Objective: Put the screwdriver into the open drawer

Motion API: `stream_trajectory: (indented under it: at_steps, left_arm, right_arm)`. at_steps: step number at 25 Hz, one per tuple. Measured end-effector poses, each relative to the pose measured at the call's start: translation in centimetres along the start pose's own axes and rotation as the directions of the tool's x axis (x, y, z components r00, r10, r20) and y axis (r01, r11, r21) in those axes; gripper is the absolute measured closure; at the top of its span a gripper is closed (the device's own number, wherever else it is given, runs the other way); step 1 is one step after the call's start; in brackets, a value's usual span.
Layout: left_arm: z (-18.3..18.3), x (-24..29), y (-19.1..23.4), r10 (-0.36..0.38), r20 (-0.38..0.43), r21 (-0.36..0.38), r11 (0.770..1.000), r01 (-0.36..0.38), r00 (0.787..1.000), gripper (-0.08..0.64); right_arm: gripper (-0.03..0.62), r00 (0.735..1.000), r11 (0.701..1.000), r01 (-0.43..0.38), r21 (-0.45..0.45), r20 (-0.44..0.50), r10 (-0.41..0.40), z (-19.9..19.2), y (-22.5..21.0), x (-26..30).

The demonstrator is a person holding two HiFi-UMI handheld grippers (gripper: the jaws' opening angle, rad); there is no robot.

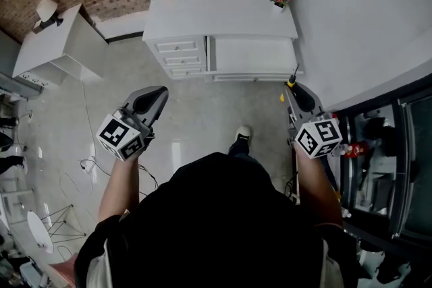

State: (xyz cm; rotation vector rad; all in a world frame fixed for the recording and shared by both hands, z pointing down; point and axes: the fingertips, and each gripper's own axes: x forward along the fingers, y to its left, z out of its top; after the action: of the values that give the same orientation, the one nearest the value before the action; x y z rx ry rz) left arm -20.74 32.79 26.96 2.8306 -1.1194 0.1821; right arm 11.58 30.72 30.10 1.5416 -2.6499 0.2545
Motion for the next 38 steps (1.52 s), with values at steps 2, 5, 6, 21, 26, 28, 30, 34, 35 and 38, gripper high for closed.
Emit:
stream_trajectory:
  at_steps: [2, 5, 6, 21, 26, 28, 30, 34, 35, 38]
  left_arm:
    - [-0.1, 0.8, 0.3, 0.002, -0.003, -0.002, 1.0, -0.002, 1.0, 0.545]
    - [0.1, 2.1, 1.0, 0.009, -0.002, -0.01, 1.0, -0.009, 1.0, 0.545]
    - [0.3, 2.6, 1.2, 0.012, 0.003, -0.008, 1.0, -0.012, 1.0, 0.545]
    - [-0.2, 11.2, 4.2, 0.041, -0.04, -0.058, 0.997, -0.044, 0.998, 0.545]
    - [-0.6, 13.4, 5.4, 0.06, -0.042, -0.041, 0.997, -0.061, 0.997, 0.545]
    - [-0.3, 14.1, 6.0, 0.073, -0.048, -0.048, 0.996, -0.076, 0.996, 0.545]
    - [-0.4, 14.8, 6.6, 0.075, -0.045, -0.059, 0.995, -0.078, 0.996, 0.545]
    - [-0.5, 16.3, 7.6, 0.091, -0.05, -0.056, 0.994, -0.094, 0.995, 0.545]
    - [-0.5, 16.8, 7.8, 0.095, -0.053, -0.058, 0.994, -0.098, 0.994, 0.545]
    - [-0.5, 17.9, 8.5, 0.106, -0.057, -0.06, 0.992, -0.11, 0.993, 0.545]
  right_arm:
    - [0.508, 1.0, 1.0, -0.002, 0.003, -0.004, 0.002, 0.0, -0.7, 0.5]
    - [0.509, 1.0, 1.0, -0.011, 0.006, -0.011, 0.011, -0.1, -1.8, 1.6]
    - [0.509, 1.0, 1.0, -0.013, 0.007, -0.014, 0.013, 0.0, -2.2, 2.0]
    - [0.509, 0.995, 0.998, -0.057, 0.019, -0.085, 0.059, -1.0, -8.9, 8.3]
    - [0.509, 0.993, 0.997, -0.071, 0.018, -0.089, 0.073, -0.7, -11.1, 10.3]
    - [0.509, 0.993, 0.997, -0.075, 0.018, -0.091, 0.076, -0.6, -11.9, 11.1]
    - [0.508, 0.993, 0.997, -0.078, 0.018, -0.092, 0.079, -0.4, -12.8, 11.9]
    - [0.509, 0.992, 0.996, -0.084, 0.025, -0.097, 0.086, -0.2, -14.5, 13.3]
    - [0.509, 0.991, 0.996, -0.086, 0.029, -0.098, 0.088, -0.2, -14.8, 13.7]
    - [0.509, 0.99, 0.995, -0.096, 0.033, -0.1, 0.099, -0.3, -15.8, 14.7]
